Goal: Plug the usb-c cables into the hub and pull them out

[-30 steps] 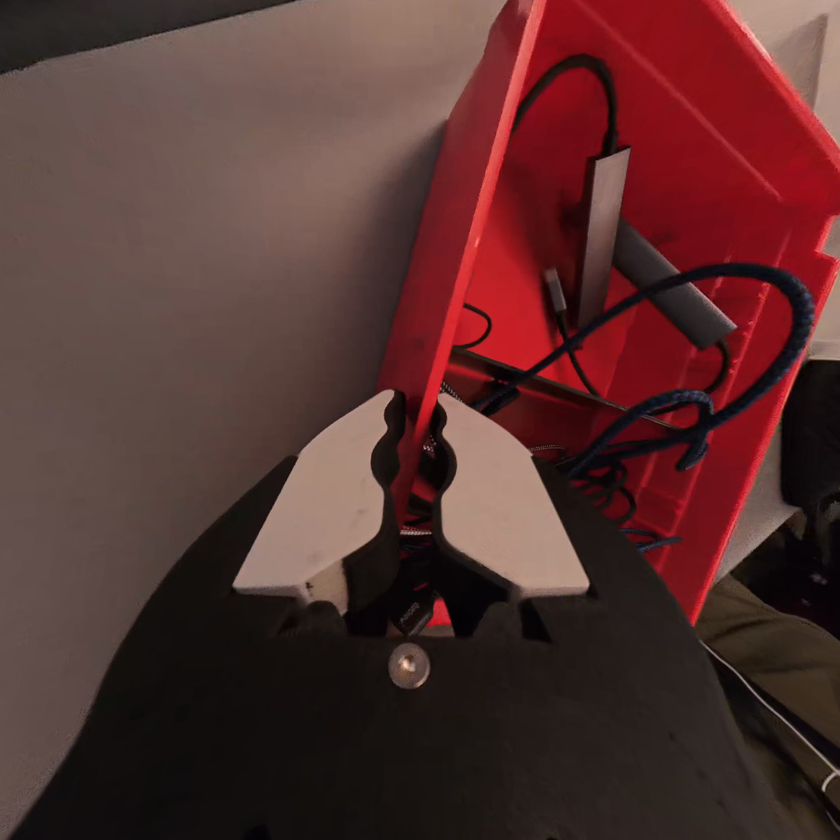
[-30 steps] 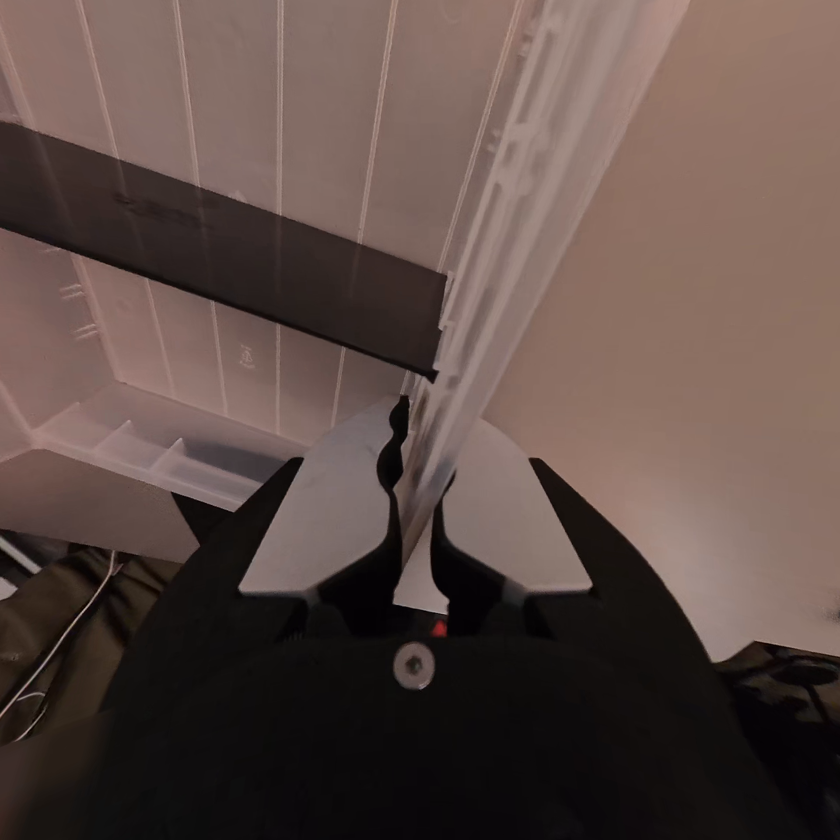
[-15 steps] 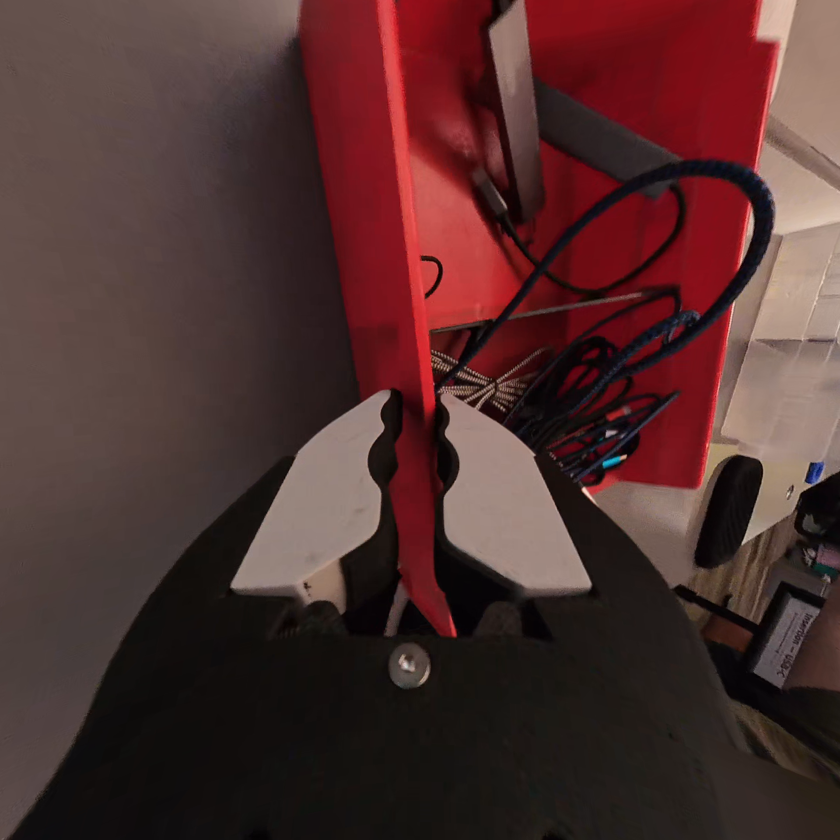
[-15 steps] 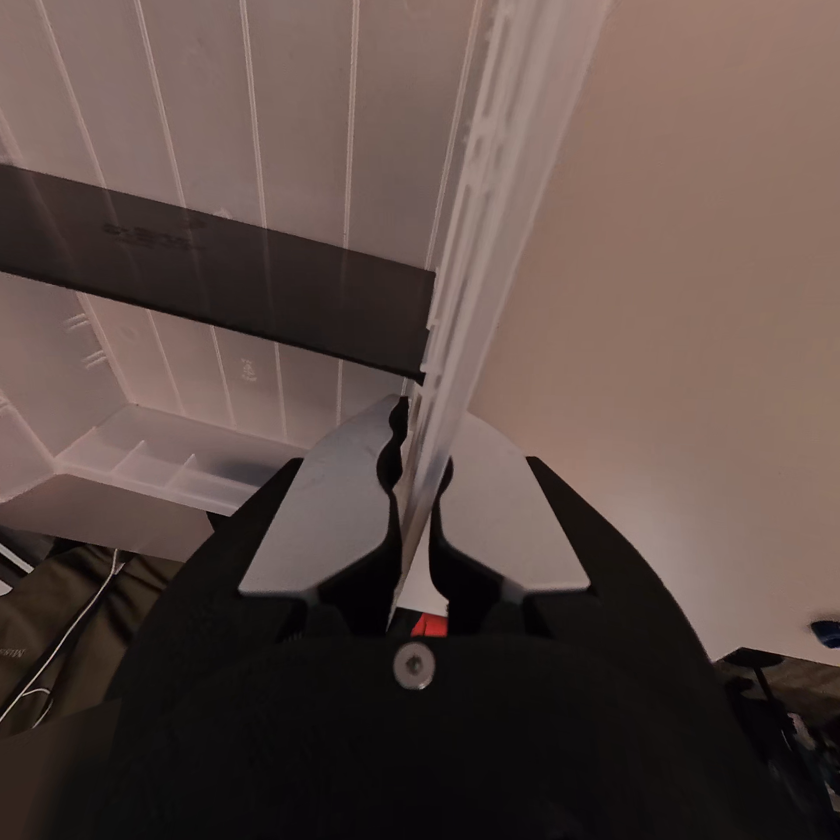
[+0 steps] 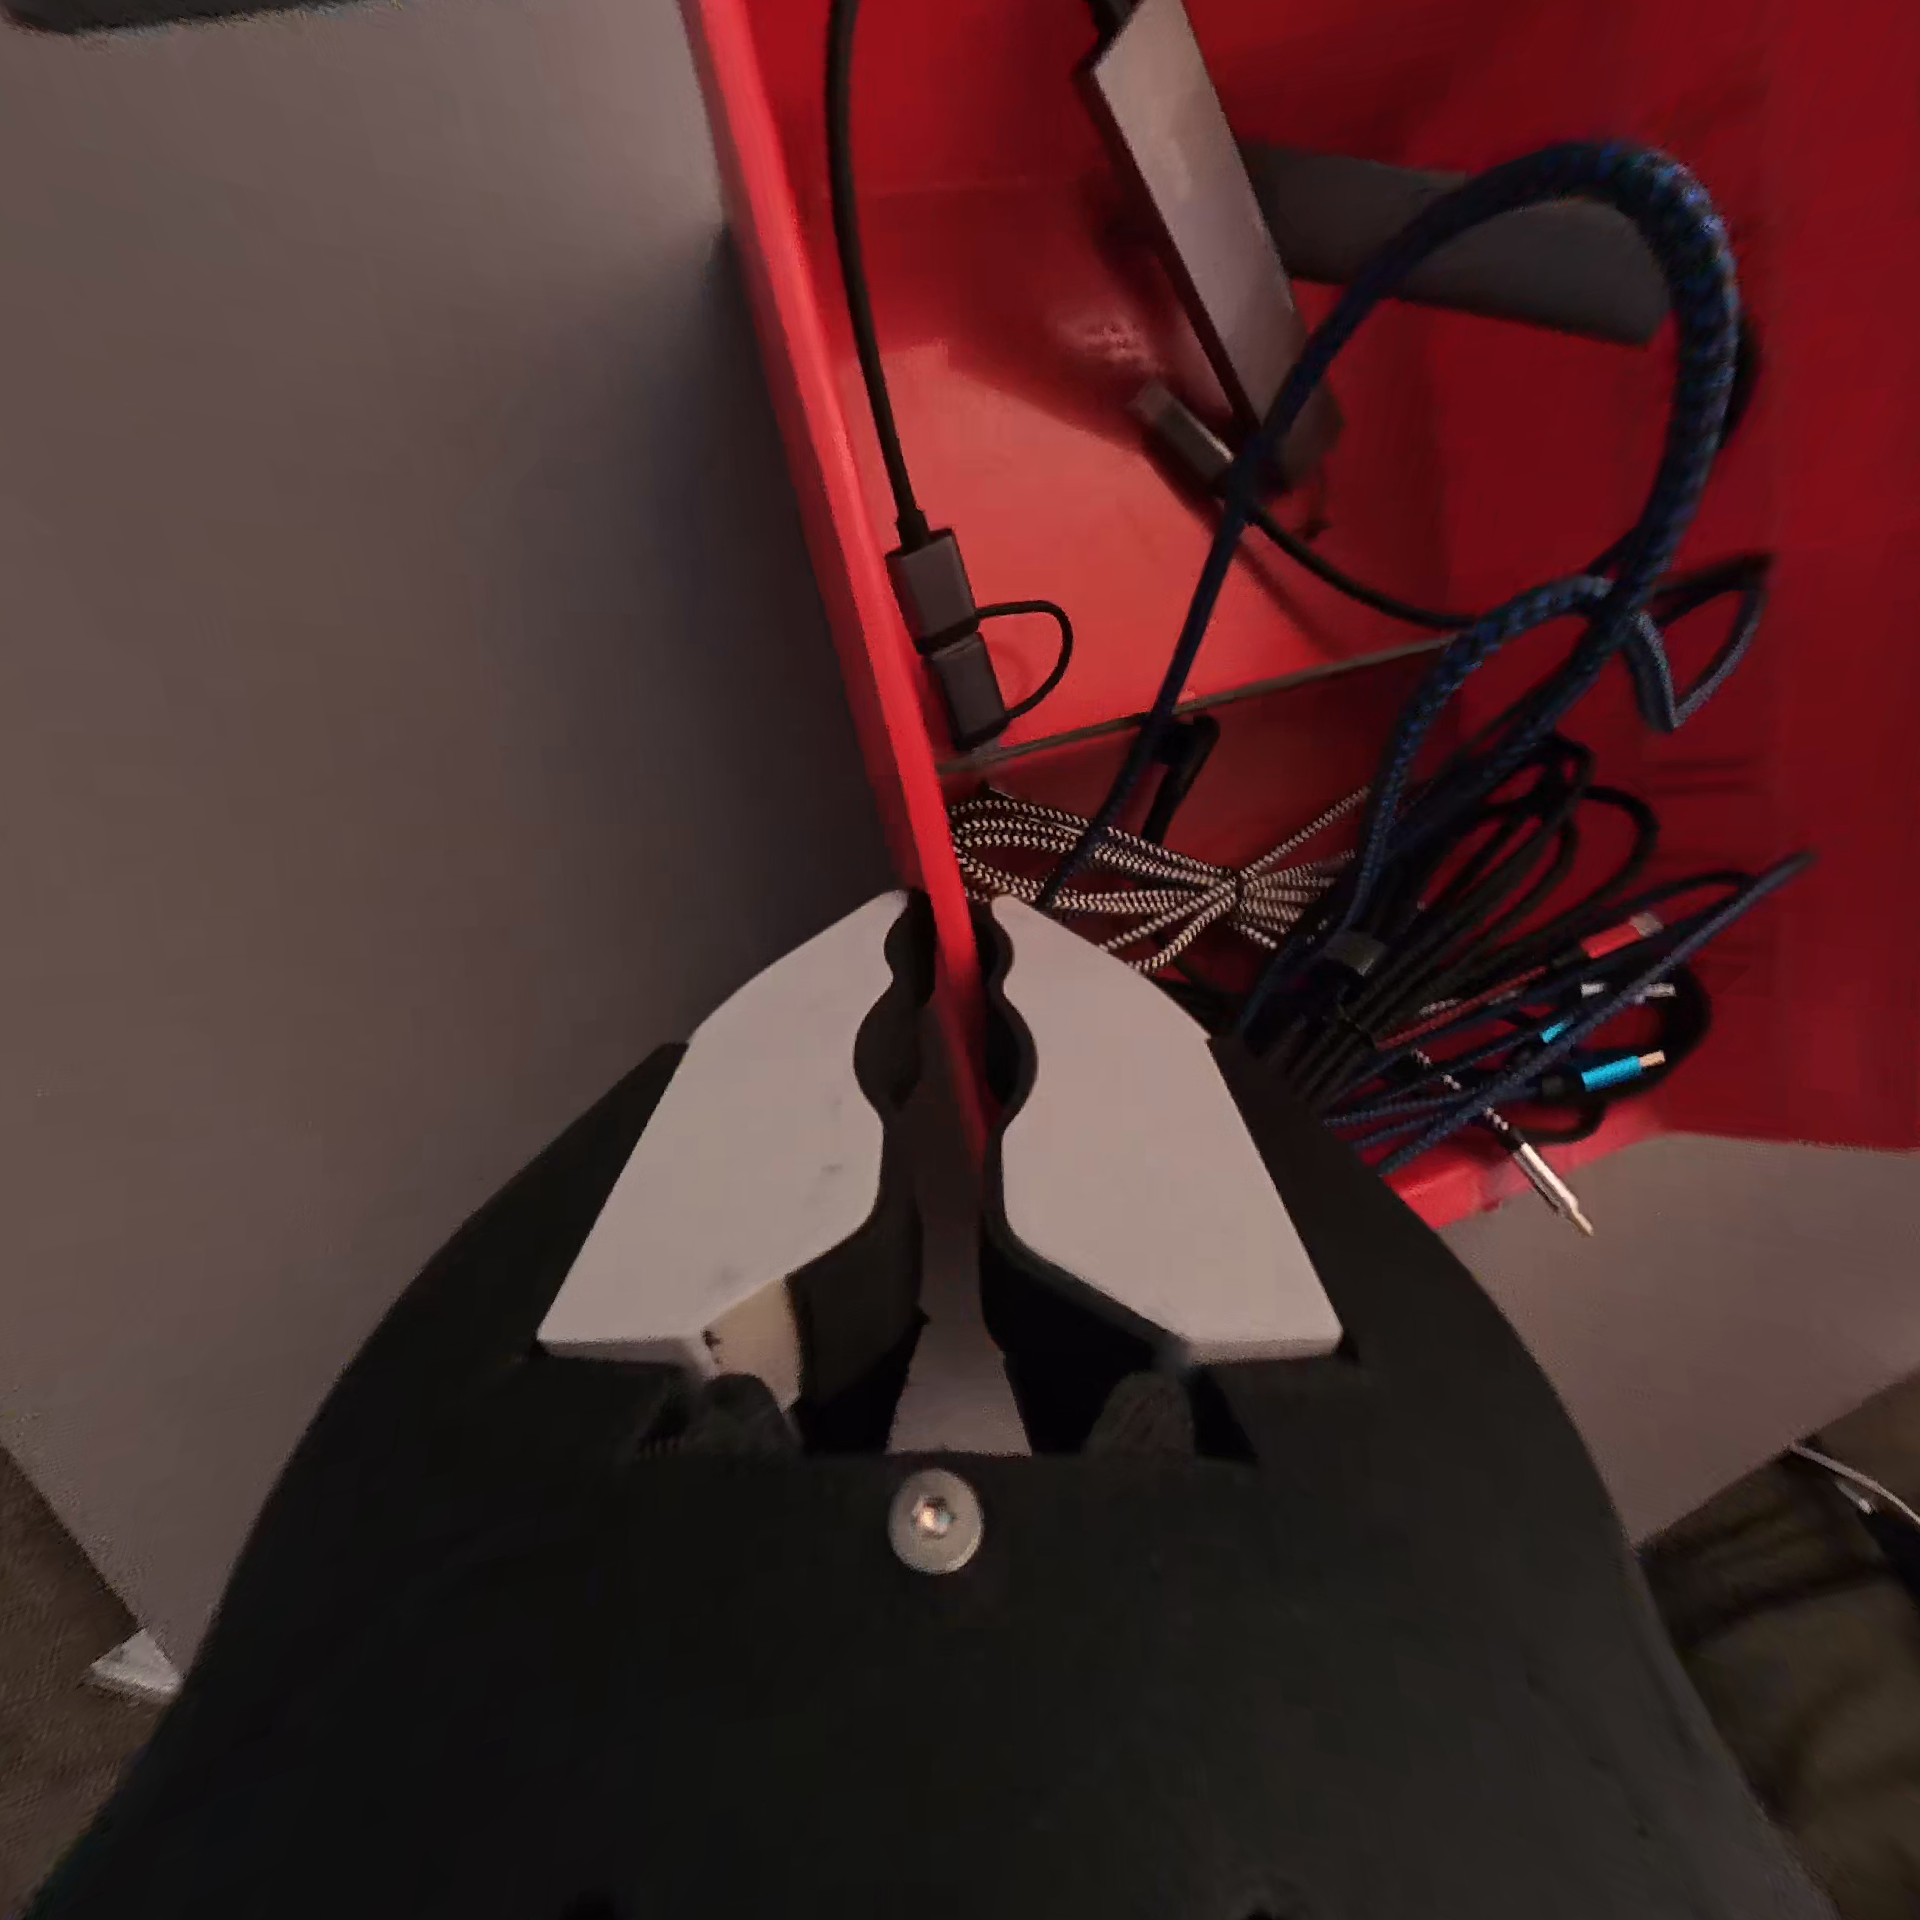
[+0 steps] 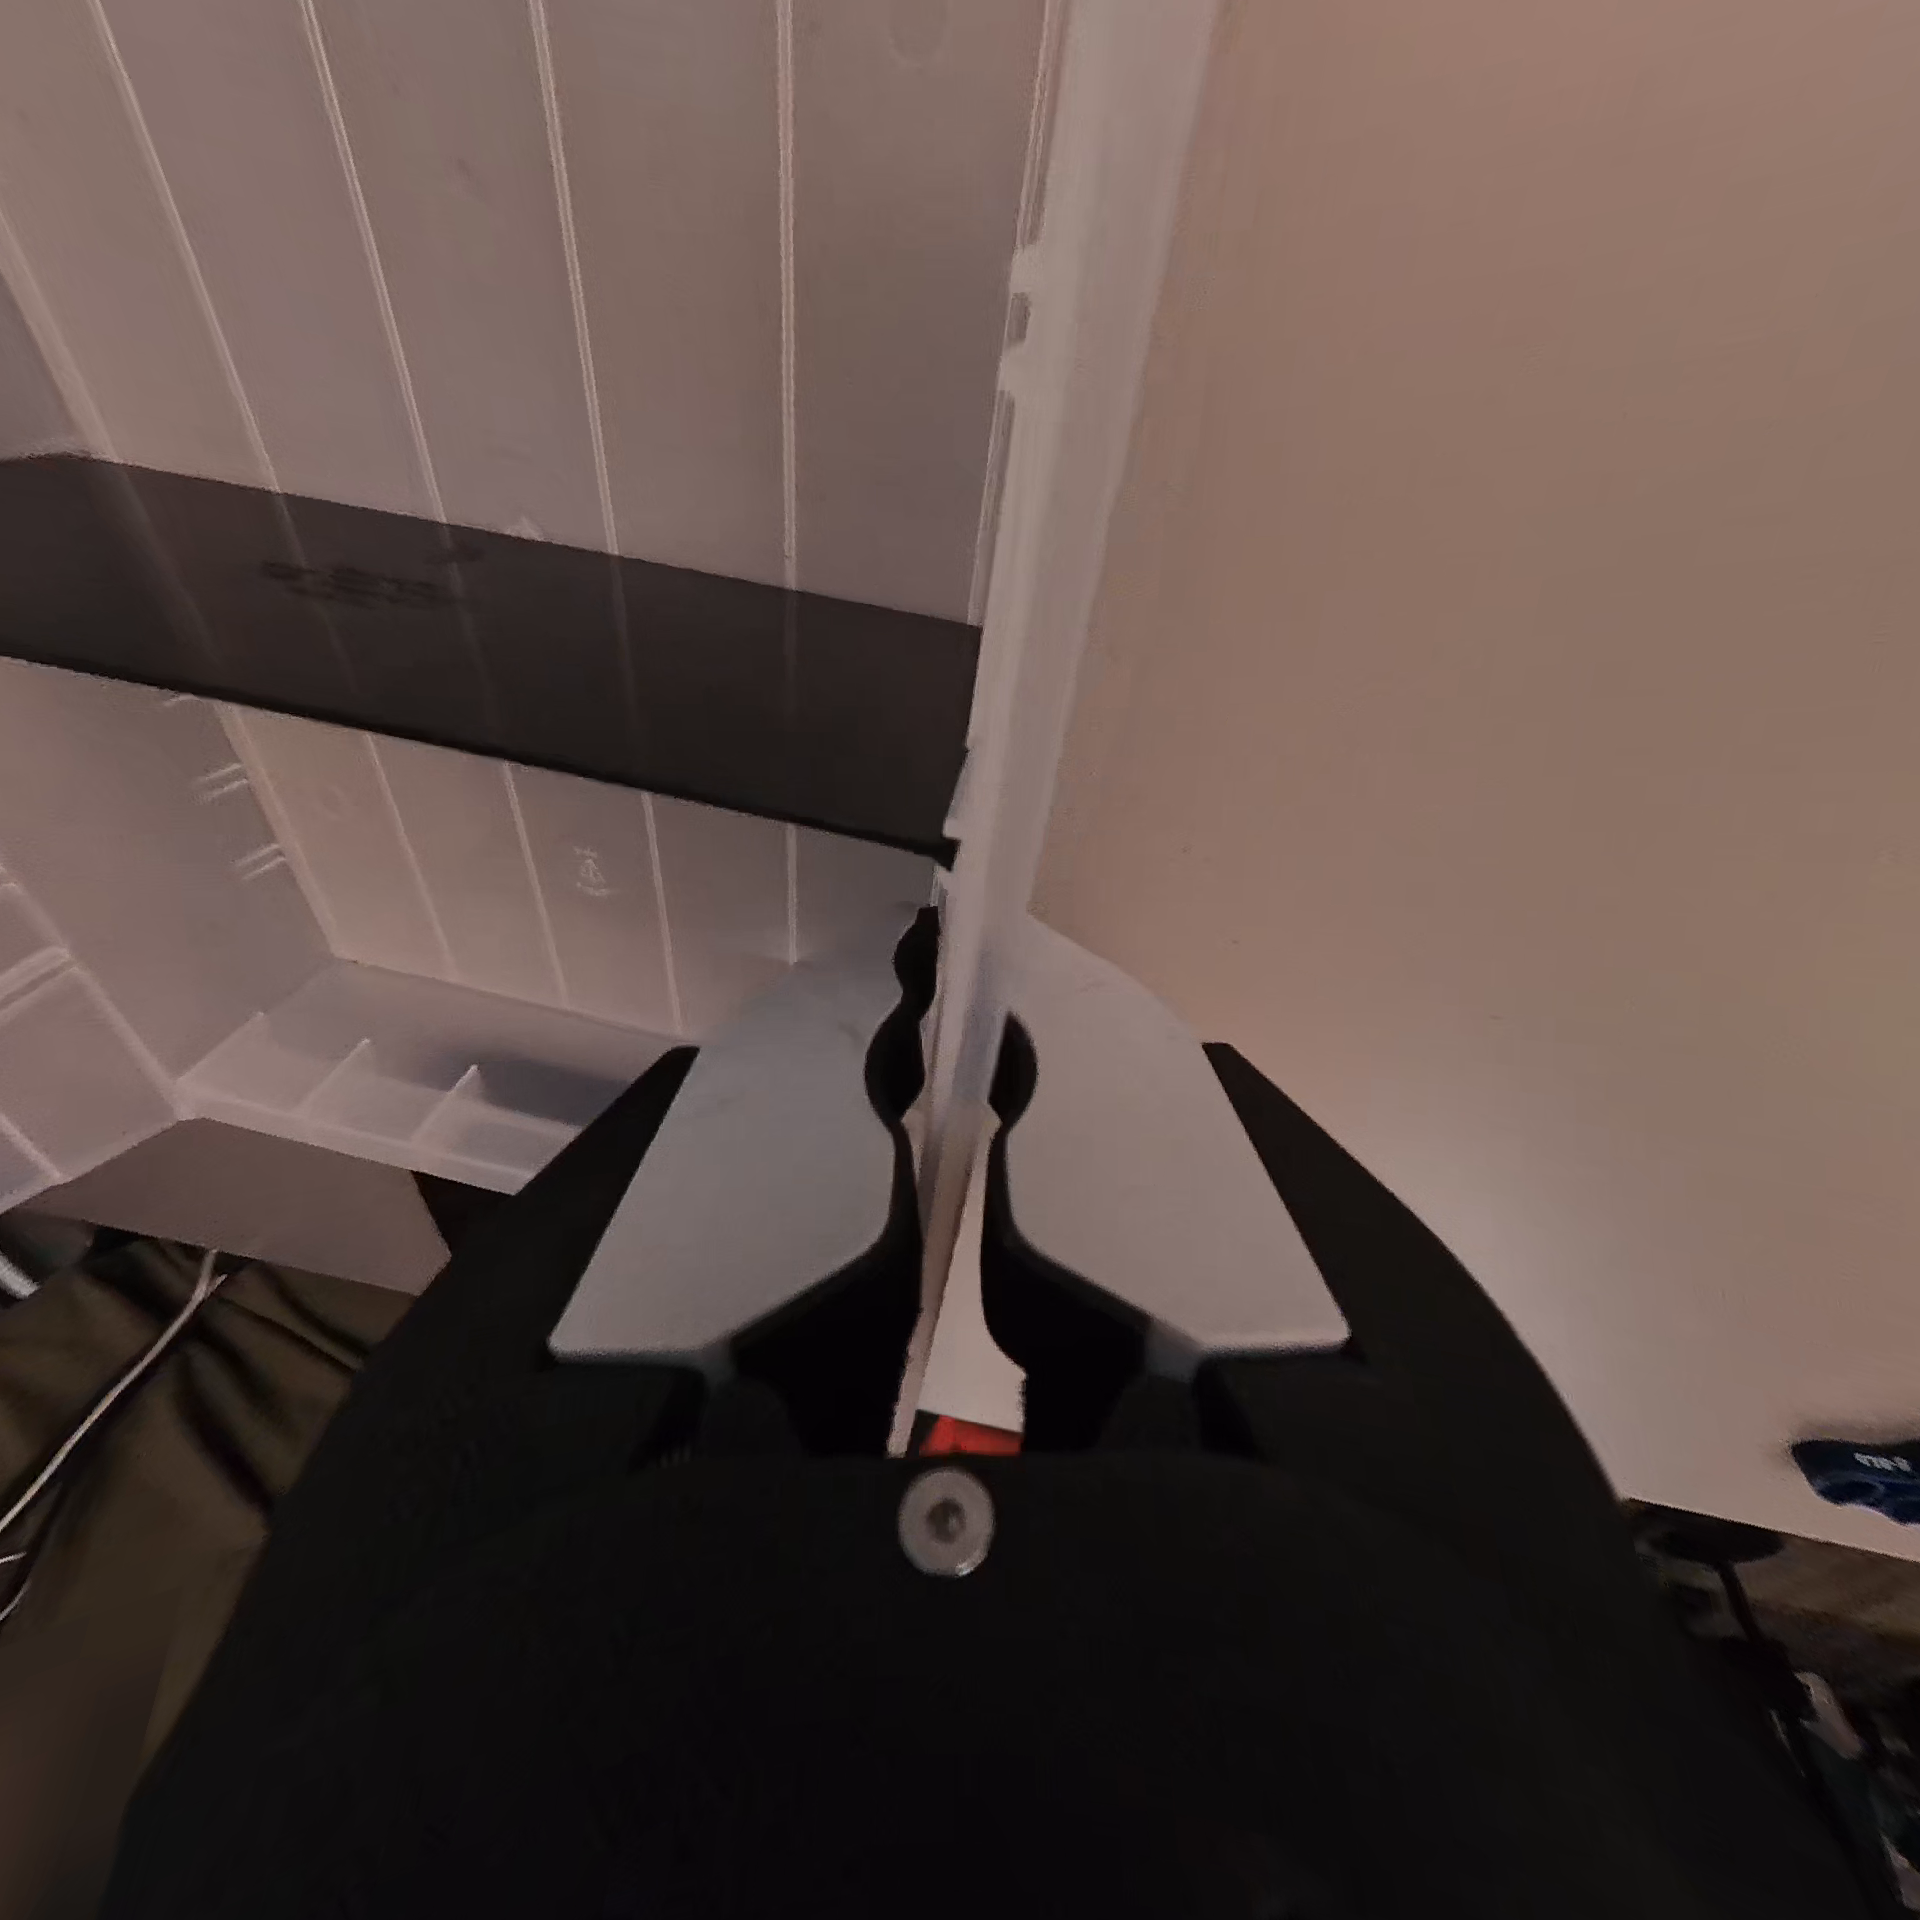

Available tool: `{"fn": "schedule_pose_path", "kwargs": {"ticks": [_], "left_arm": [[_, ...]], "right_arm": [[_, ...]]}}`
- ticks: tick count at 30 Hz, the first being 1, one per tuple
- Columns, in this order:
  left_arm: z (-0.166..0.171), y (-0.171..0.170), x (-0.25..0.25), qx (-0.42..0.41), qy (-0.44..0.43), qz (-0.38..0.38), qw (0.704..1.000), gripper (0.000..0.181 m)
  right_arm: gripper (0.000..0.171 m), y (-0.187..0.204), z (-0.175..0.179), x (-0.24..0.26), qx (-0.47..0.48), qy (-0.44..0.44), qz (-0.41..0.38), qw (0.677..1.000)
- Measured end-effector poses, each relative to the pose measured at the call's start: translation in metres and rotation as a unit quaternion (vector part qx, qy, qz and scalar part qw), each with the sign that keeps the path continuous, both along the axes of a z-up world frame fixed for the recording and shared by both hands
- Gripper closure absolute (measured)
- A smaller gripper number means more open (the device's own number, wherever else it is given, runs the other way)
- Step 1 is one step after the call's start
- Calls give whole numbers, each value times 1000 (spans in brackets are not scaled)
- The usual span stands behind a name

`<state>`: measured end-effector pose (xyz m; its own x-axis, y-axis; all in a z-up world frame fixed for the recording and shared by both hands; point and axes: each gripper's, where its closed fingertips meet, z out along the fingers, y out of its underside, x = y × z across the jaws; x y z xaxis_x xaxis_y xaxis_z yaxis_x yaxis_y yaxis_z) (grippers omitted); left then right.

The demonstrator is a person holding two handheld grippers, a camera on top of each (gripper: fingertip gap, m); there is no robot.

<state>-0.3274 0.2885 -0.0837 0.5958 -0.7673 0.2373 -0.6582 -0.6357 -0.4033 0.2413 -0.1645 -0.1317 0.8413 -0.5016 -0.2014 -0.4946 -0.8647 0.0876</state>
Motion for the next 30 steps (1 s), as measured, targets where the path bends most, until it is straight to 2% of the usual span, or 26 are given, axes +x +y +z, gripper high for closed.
{"fn": "schedule_pose_path", "kwargs": {"ticks": [5, 11, 14, 17, 20, 22, 25, 28, 30], "left_arm": [[0, -10, 4, -3, 16, -27, 1000, 174], [-1, -21, -9, -56, 9, 6, 998, 172], [0, -21, -15, -54, 13, 11, 998, 172], [2, -17, -14, -46, 6, 12, 999, 172], [8, -13, -12, -46, -15, 29, 998, 170], [24, -13, -13, -49, -47, 61, 996, 169], [69, -23, -21, -51, -118, 119, 985, 166], [144, -38, -13, 43, -252, 98, 962, 167], [186, -51, -10, 120, -308, 79, 941, 165]], "right_arm": [[161, 0, 0, -4, -14, -30, 22, 999], [160, 3, -1, -7, 5, -41, 27, 999], [156, 3, -1, -4, 11, -64, 38, 997], [150, 7, 5, 5, 30, -123, 39, 991], [142, 14, 33, 23, 68, -237, 40, 968], [137, 25, 67, 32, 111, -339, 53, 933], [132, 43, 136, 27, 206, -494, 56, 843], [107, 65, 197, -8, 326, -587, 69, 738], [102, 78, 230, -35, 385, -631, 83, 668]]}}
